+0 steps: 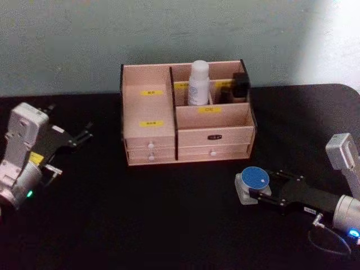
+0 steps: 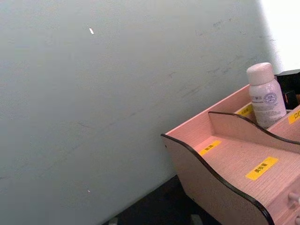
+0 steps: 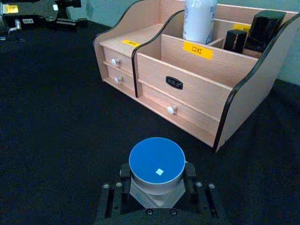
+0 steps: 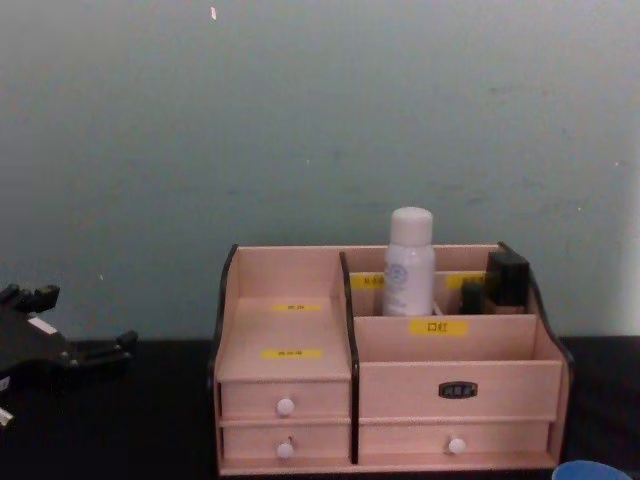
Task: Pick up the facial cleanser and watermelon frost from the table and place them into the tiered storage box.
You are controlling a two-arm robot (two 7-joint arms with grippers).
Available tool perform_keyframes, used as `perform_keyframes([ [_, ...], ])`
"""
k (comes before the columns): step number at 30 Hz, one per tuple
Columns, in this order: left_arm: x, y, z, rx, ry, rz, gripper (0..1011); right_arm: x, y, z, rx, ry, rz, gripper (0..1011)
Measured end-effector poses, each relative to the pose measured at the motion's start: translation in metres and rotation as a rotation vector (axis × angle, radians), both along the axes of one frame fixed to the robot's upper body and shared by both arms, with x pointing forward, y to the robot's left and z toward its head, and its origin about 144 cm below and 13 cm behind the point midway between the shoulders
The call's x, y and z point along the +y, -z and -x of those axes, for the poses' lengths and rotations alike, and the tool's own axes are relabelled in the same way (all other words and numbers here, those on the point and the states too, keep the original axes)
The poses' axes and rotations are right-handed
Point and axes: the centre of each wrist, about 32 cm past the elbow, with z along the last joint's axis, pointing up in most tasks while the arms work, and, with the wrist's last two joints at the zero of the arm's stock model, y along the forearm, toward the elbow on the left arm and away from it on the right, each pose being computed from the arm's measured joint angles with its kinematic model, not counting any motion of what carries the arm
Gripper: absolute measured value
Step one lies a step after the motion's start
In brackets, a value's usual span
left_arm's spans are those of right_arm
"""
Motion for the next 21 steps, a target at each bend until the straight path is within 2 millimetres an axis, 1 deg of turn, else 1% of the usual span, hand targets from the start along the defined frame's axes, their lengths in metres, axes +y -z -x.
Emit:
perform_keyframes([
  [10, 0.0, 0.0, 0.0, 0.0, 0.0, 0.0, 1001, 0.0, -0.0002, -0.0001, -0.004, -0.002, 0.003, 685],
  [21, 0.0, 0.0, 0.0, 0.0, 0.0, 0.0, 1001, -0.0014, -0.0059, 0.0012, -0.046, -0.023, -0.013, 685],
])
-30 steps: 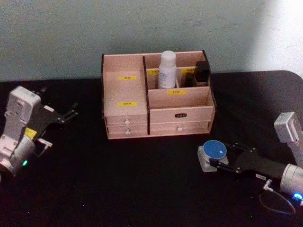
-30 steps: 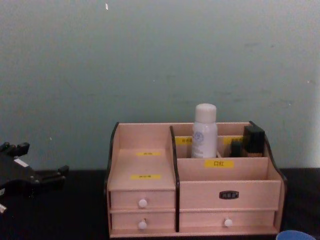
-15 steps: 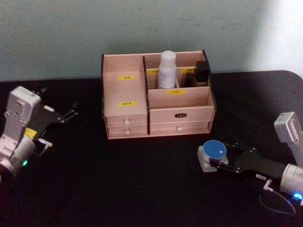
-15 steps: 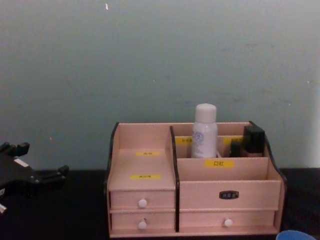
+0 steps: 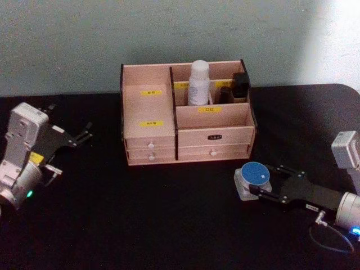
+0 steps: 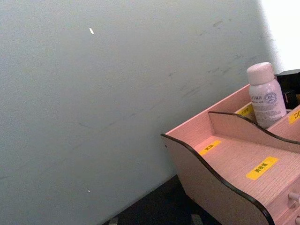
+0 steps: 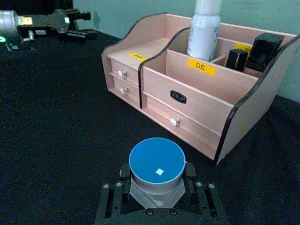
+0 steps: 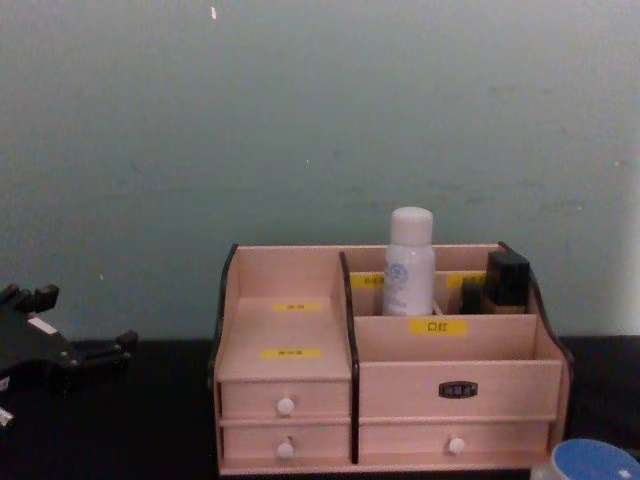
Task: Pick up the facial cleanser and watermelon frost from the table and place them into the tiered storage box.
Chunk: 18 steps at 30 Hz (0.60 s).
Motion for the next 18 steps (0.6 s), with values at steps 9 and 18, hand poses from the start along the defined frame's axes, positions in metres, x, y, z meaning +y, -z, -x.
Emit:
perform_keyframes([
  [9, 0.0, 0.0, 0.0, 0.0, 0.0, 0.0, 1001, -0.0015, -0.0029, 0.0011, -0.028, -0.027, -0.02, 685],
  [18, 0.0, 0.0, 0.0, 0.0, 0.0, 0.0, 1001, -0.0006, -0.0047, -0.001, -0.047, -0.054, -0.029, 685],
])
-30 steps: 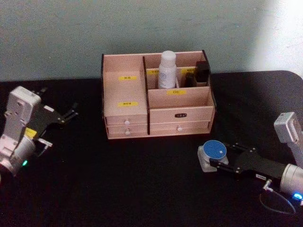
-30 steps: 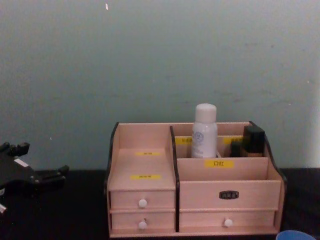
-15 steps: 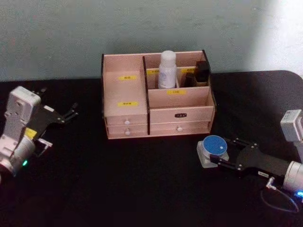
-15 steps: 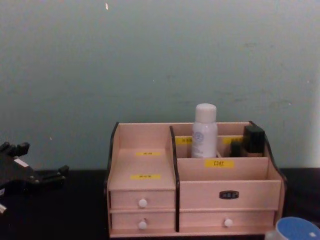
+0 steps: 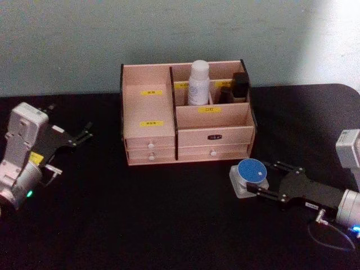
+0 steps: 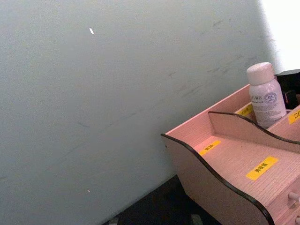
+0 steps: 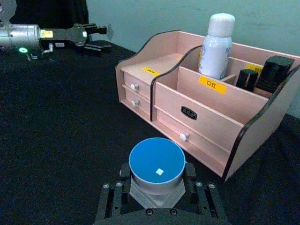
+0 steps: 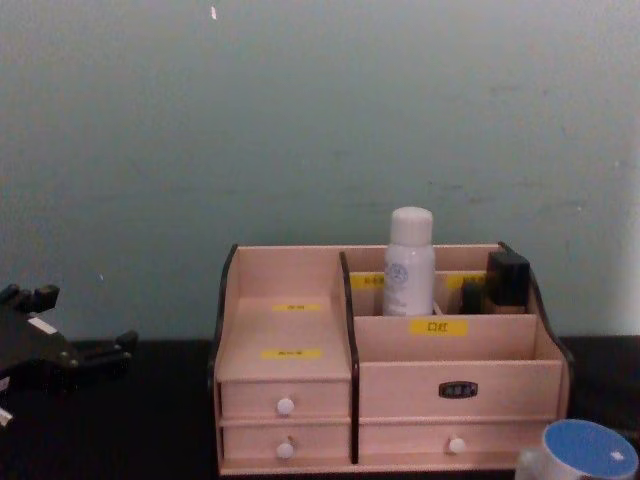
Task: Pick up the facial cleanser and watermelon frost from the table and place them into the tiered storage box.
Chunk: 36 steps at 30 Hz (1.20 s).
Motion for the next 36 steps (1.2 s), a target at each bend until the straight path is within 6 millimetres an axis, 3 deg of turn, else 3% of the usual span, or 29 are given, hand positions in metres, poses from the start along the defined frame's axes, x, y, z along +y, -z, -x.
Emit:
perform_keyframes([
  [36, 0.0, 0.0, 0.0, 0.0, 0.0, 0.0, 1001, 0.041, -0.014, -0.042, -0.092, -0.165, -0.042, 685],
])
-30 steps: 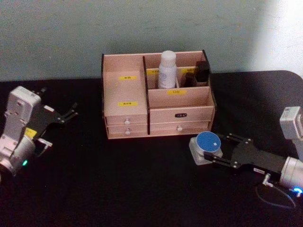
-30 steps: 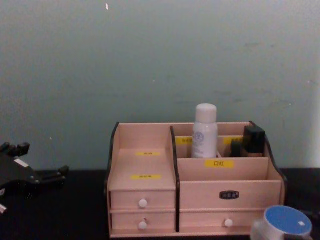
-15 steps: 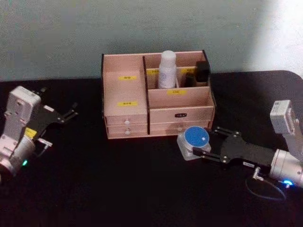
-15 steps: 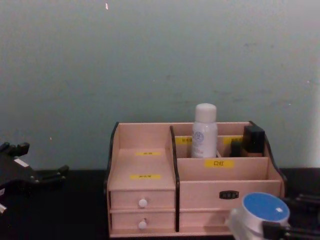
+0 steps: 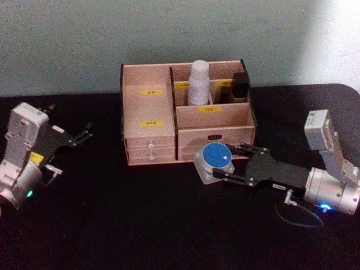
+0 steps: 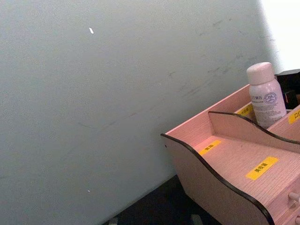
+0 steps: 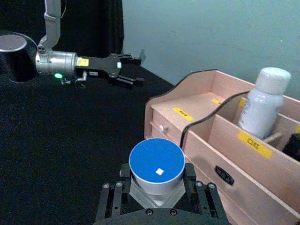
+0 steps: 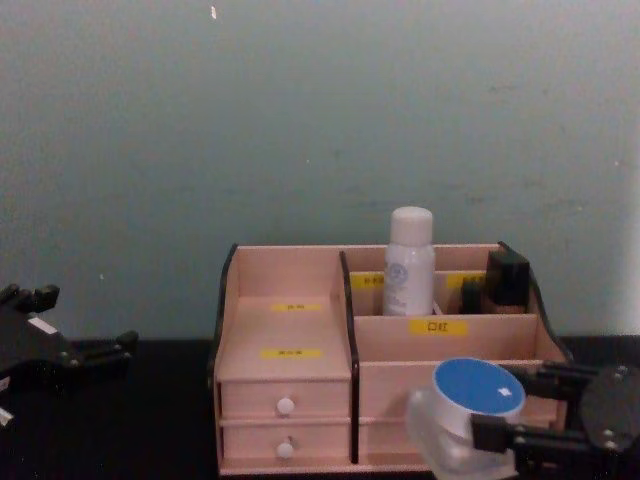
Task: Pick up the facial cleanser and watermelon frost from the table and place them into the tiered storage box.
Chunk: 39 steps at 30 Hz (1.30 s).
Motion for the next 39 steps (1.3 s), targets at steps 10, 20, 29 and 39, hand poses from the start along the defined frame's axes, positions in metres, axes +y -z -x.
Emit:
perform_keyframes([
  [10, 0.0, 0.0, 0.0, 0.0, 0.0, 0.0, 1001, 0.012, -0.002, -0.01, -0.007, -0.018, -0.008, 685],
  [20, 0.0, 0.0, 0.0, 0.0, 0.0, 0.0, 1001, 0.029, -0.007, -0.026, -0.028, -0.045, -0.003, 685],
  [29, 0.0, 0.0, 0.0, 0.0, 0.0, 0.0, 1001, 0.046, -0.009, -0.041, -0.036, -0.056, -0.021, 685],
  [39, 0.0, 0.0, 0.0, 0.0, 0.0, 0.0, 1001, 0.064, -0.012, -0.056, -0.045, -0.056, -0.026, 685],
])
